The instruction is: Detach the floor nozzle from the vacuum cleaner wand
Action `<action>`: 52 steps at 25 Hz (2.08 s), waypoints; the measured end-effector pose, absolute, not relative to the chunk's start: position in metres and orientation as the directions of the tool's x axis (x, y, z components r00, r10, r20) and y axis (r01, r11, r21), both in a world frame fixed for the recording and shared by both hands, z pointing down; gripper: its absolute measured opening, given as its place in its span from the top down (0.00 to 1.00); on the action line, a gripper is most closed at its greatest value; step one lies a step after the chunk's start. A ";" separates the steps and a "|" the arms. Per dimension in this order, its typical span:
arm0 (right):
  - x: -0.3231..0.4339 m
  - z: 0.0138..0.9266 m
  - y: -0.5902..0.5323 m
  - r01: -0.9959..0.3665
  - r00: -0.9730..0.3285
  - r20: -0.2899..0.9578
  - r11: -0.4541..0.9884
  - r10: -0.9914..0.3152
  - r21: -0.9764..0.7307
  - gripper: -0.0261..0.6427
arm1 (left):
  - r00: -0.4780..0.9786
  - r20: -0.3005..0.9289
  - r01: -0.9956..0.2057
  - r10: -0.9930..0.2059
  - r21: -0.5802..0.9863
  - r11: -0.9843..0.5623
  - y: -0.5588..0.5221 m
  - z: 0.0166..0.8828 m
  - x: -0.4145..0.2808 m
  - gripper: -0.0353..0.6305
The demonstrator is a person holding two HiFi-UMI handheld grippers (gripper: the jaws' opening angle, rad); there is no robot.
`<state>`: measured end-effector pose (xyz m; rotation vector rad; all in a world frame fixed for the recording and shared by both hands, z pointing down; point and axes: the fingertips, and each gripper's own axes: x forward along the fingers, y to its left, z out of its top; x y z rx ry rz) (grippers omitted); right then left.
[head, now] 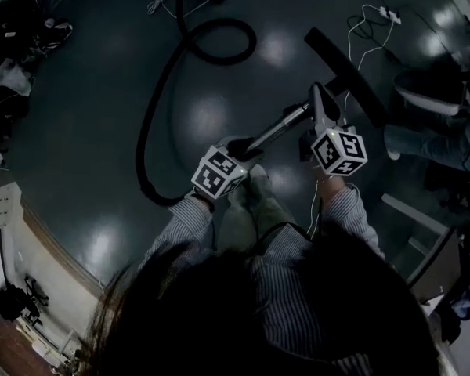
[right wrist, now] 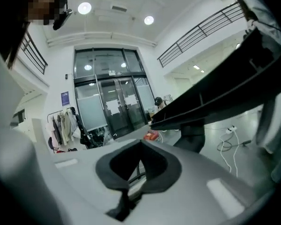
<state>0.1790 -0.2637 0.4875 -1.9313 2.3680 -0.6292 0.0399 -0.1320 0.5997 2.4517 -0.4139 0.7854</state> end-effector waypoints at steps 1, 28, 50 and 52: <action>0.176 0.460 -0.264 -0.934 -0.245 0.199 0.176 -0.949 -0.310 0.96 | 0.793 0.594 -0.430 -0.135 0.387 -0.816 -0.134 0.579 0.041 0.68; -0.004 0.202 -0.199 -0.718 -0.685 -0.130 0.695 -0.717 -0.048 0.96 | 0.811 0.356 -0.577 -0.464 0.356 -0.735 -0.120 0.418 -0.019 0.68; -0.040 0.184 -0.190 -0.215 -0.955 -0.103 0.887 -0.279 -0.409 0.68 | 0.803 0.369 -0.584 -0.468 0.325 -0.744 -0.094 0.424 -0.014 0.68; -0.049 0.180 -0.186 -0.146 -0.973 -0.103 0.897 -0.206 -0.417 0.68 | 0.803 0.382 -0.579 -0.458 0.317 -0.751 -0.090 0.427 -0.014 0.68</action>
